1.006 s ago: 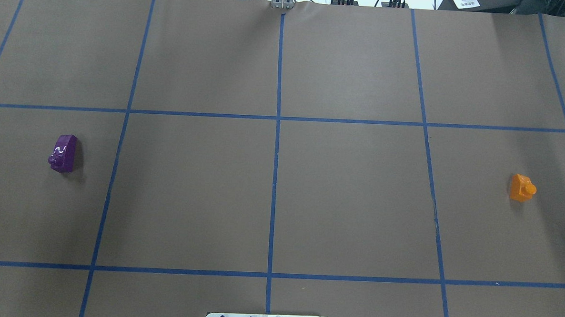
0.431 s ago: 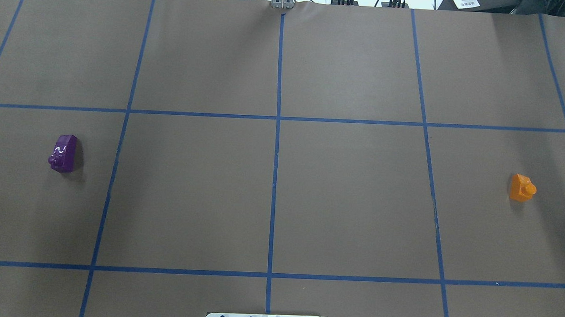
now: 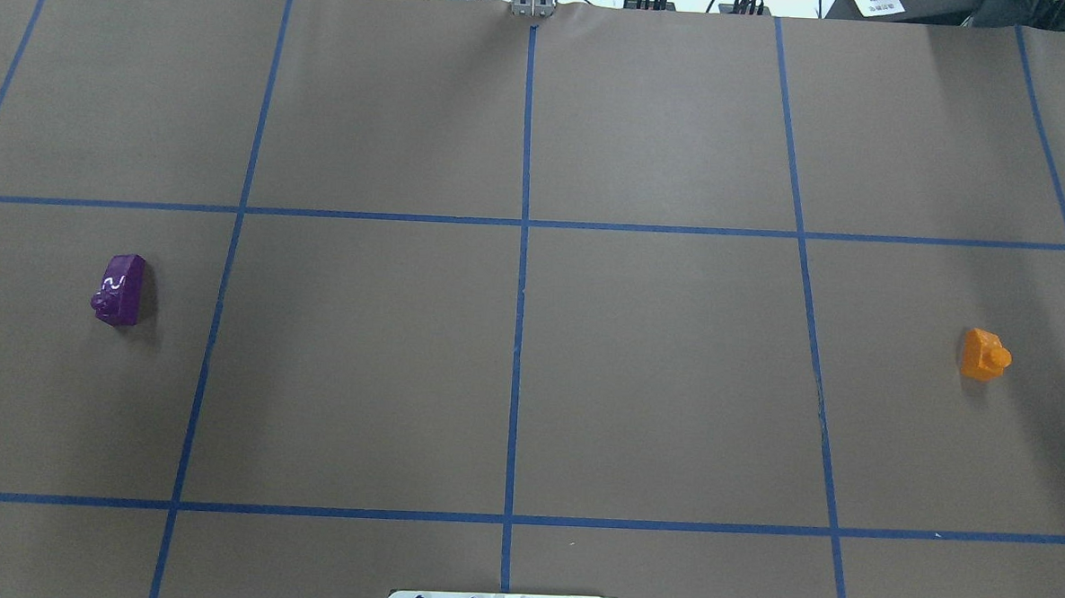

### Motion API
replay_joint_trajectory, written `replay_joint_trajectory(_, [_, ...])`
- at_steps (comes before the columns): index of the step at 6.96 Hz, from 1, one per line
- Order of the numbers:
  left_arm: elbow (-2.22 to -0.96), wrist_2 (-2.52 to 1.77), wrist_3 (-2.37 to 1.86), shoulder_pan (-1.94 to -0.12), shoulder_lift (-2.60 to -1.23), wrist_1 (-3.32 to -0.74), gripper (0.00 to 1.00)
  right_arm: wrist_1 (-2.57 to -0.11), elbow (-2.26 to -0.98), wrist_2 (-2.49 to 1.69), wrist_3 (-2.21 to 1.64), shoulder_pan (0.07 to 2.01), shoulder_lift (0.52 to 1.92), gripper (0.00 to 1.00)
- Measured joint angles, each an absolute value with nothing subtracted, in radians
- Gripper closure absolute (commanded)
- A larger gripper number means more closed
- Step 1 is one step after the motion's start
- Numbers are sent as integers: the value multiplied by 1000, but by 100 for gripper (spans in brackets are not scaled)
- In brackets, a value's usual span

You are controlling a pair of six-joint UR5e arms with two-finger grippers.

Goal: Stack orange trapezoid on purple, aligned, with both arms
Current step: 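Lower the left gripper onto the purple trapezoid block, then close the left gripper on the purple block and lift it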

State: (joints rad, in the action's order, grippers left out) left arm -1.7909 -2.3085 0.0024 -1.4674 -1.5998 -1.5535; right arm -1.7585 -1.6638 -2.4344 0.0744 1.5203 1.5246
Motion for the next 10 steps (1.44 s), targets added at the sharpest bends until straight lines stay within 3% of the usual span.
replay_joint_trajectory(5, [-1913,-2231,-683,-1111,-1641,-1646,0,-1689,-1686,-2428,22,1543,1518,0])
replay_joint_trajectory(10, [-1784,-2060,-853,-897,-1626,-1845,0,-1686,-1689,-2435,-1,1543,1519,0])
